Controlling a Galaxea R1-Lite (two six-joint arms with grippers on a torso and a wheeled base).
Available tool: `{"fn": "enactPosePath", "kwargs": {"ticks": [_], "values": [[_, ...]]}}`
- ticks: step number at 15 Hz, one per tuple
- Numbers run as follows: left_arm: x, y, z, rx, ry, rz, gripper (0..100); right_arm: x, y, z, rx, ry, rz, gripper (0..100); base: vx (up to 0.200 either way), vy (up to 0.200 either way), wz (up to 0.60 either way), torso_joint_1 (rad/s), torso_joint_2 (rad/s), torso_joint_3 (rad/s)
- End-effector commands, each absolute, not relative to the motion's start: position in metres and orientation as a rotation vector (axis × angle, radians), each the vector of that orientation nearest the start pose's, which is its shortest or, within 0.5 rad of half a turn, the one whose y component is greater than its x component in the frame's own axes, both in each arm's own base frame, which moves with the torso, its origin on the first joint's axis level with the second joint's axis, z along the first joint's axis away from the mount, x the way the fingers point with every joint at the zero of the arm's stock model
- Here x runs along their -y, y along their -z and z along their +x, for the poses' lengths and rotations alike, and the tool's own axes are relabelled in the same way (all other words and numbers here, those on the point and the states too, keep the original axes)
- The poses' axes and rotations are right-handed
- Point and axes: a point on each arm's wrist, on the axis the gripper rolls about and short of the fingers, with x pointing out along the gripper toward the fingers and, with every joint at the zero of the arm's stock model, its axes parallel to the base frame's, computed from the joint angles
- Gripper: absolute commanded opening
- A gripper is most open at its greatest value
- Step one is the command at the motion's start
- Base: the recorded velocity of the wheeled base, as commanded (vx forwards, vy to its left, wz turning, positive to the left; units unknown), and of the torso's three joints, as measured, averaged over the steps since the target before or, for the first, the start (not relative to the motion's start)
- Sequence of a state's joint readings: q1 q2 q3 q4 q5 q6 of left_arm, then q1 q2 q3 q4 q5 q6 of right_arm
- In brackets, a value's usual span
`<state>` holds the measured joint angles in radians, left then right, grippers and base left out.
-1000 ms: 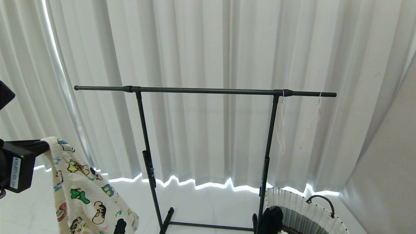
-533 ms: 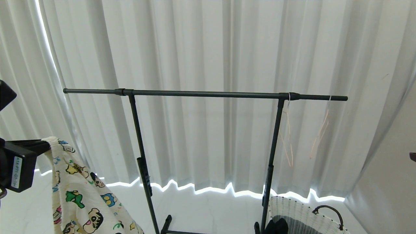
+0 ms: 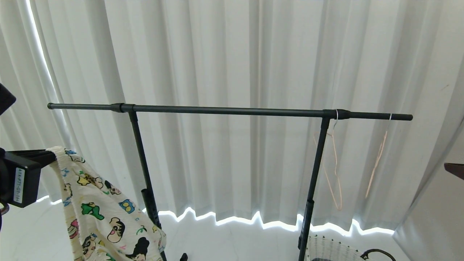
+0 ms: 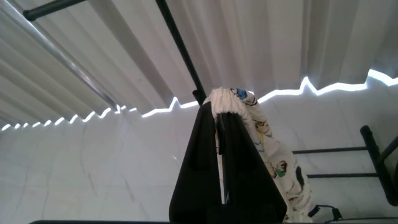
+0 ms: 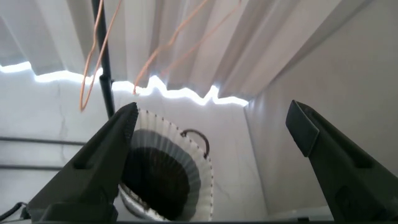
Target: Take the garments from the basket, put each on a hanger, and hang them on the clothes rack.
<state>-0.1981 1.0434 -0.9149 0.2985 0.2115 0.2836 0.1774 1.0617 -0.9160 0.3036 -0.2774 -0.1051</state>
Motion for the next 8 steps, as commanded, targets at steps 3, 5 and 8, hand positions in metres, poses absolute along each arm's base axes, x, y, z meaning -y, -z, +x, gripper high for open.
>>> {"fn": "enactPosePath", "kwargs": {"ticks": [3,5,8], "values": [[0.021,-0.269,0.127,-0.422,0.046,0.367,0,-0.019,-0.262,0.139,-0.477,0.074,-0.209,100,0.2,0.0,0.0,0.002,0.01,0.004],[0.021,-0.267,0.127,-0.425,0.047,0.366,0,-0.02,-0.259,0.144,-0.493,0.083,-0.174,100,0.1,0.0,0.0,0.001,0.0,0.001],[0.021,-0.268,0.127,-0.421,0.046,0.364,0,-0.023,-0.25,0.163,-0.54,0.105,-0.099,100,0.0,0.0,0.0,0.0,0.0,0.0]]}}
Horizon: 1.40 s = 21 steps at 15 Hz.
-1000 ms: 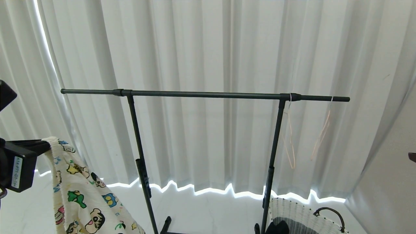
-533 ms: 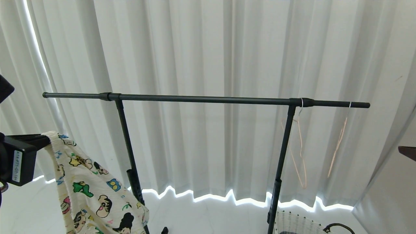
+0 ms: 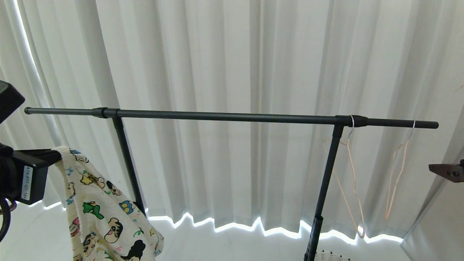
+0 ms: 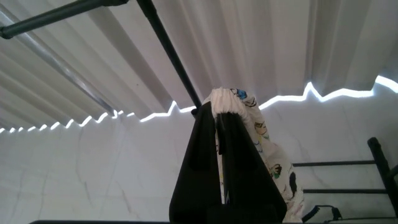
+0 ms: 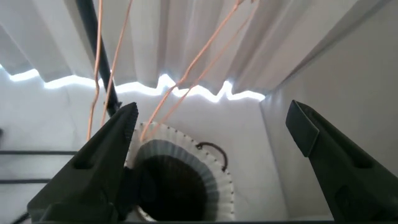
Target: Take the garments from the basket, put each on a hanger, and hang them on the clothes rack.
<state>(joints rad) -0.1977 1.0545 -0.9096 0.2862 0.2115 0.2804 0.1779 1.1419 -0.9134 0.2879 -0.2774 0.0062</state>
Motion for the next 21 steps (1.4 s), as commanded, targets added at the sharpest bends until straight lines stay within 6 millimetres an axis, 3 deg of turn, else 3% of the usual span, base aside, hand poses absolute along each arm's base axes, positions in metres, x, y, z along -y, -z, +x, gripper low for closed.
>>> {"fn": "enactPosePath", "kwargs": {"ticks": [1,5,6,7,10,15,21], "values": [[0.02,-0.268,0.126,-0.419,0.045,0.364,0,-0.026,-0.244,0.179,-0.55,0.121,-0.055,100,0.0,0.0,0.0,0.0,0.0,0.0],[0.021,-0.267,0.127,-0.422,0.046,0.363,0,-0.029,-0.206,0.23,-0.689,0.214,0.064,100,0.0,0.0,0.0,0.0,0.0,0.0],[0.02,-0.268,0.126,-0.421,0.045,0.361,0,-0.028,-0.201,0.235,-0.702,0.233,0.075,100,0.0,0.0,0.0,0.0,0.0,0.0],[0.02,-0.267,0.125,-0.421,0.045,0.359,0,-0.023,-0.181,0.255,-0.746,0.319,0.098,100,0.0,0.0,0.0,0.0,0.0,0.0],[0.02,-0.268,0.124,-0.413,0.045,0.366,0,-0.019,-0.153,0.28,-0.786,0.406,0.117,100,0.0,0.0,0.0,0.0,0.0,0.0],[0.02,-0.267,0.125,-0.408,0.054,0.403,0,-0.021,-0.138,0.308,-0.775,0.432,0.169,100,0.0,0.0,0.0,0.0,0.0,0.0],[0.02,-0.264,0.124,-0.415,0.055,0.404,0,-0.005,-0.139,0.307,-0.765,0.511,0.172,100,0.0,0.0,0.0,0.0,0.0,0.0]]}}
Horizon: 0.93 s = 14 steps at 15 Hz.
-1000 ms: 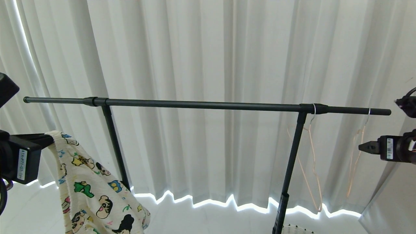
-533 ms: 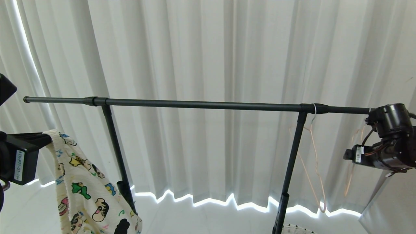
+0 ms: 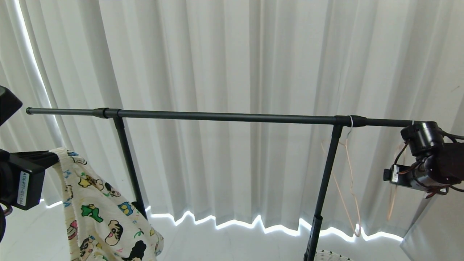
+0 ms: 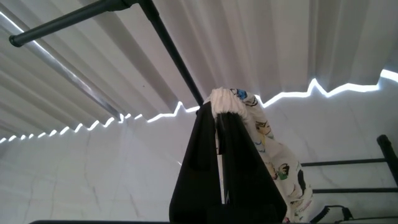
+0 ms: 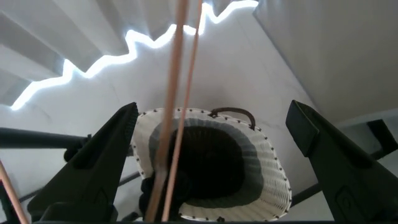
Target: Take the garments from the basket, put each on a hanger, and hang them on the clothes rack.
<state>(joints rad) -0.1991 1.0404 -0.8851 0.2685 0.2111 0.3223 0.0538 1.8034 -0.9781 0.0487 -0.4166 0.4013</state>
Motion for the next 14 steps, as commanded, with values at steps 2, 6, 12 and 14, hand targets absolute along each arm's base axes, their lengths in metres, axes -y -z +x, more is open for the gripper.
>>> {"fn": "enactPosePath", "kwargs": {"ticks": [2,6,12,14], "values": [[0.02,-0.264,0.124,-0.415,0.055,0.404,0,-0.001,-0.141,0.306,-0.76,0.52,0.176,100,0.0,0.0,0.0,0.0,0.0,0.0],[0.02,-0.265,0.124,-0.412,0.055,0.404,0,-0.001,-0.145,0.301,-0.762,0.523,0.175,100,0.0,0.0,0.0,0.0,0.0,0.0],[0.021,-0.268,0.126,-0.381,0.05,0.399,0,0.002,-0.15,0.295,-0.767,0.55,0.164,100,0.0,0.0,0.0,0.0,0.0,0.0],[0.021,-0.268,0.126,-0.381,0.05,0.399,0,0.003,-0.15,0.295,-0.767,0.545,0.17,100,0.0,0.0,0.0,0.0,0.0,0.0]]}}
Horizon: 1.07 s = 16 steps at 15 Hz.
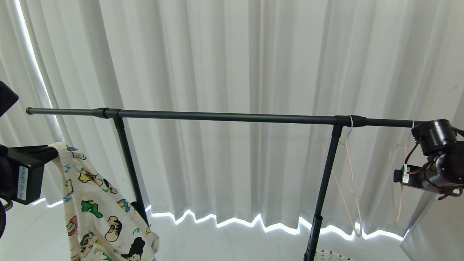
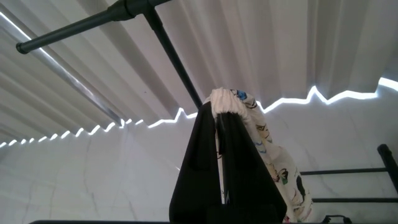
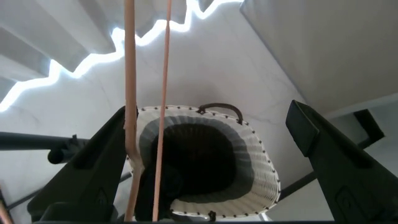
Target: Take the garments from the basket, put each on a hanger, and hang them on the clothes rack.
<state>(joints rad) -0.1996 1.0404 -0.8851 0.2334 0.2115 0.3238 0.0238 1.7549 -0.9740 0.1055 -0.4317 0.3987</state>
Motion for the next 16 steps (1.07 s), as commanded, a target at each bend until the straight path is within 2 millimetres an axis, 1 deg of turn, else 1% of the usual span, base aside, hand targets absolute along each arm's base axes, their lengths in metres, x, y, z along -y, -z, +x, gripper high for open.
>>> {"fn": "enactPosePath", "kwargs": {"ticks": [1,3,6,9,15,16], "values": [[0.021,-0.268,0.126,-0.381,0.05,0.399,0,0.003,-0.15,0.295,-0.768,0.544,0.173,100,0.0,0.0,0.0,0.0,0.0,0.0],[0.02,-0.268,0.126,-0.381,0.048,0.399,0,0.004,-0.148,0.296,-0.772,0.537,0.179,100,0.0,0.0,0.0,0.0,0.0,0.0],[0.02,-0.268,0.126,-0.381,0.048,0.399,0,0.002,-0.151,0.297,-0.78,0.461,0.212,100,0.0,0.0,0.0,0.0,0.0,0.0],[0.02,-0.268,0.126,-0.381,0.048,0.399,0,0.002,-0.145,0.3,-0.803,0.452,0.199,100,0.0,0.0,0.0,0.0,0.0,0.0],[0.02,-0.268,0.126,-0.381,0.048,0.399,0,0.001,-0.139,0.306,-0.8,0.424,0.212,100,0.0,0.0,0.0,0.0,0.0,0.0],[0.02,-0.268,0.126,-0.381,0.048,0.399,0,0.001,-0.138,0.307,-0.804,0.423,0.211,0,0.0,0.0,0.0,0.0,0.0,0.0]]}}
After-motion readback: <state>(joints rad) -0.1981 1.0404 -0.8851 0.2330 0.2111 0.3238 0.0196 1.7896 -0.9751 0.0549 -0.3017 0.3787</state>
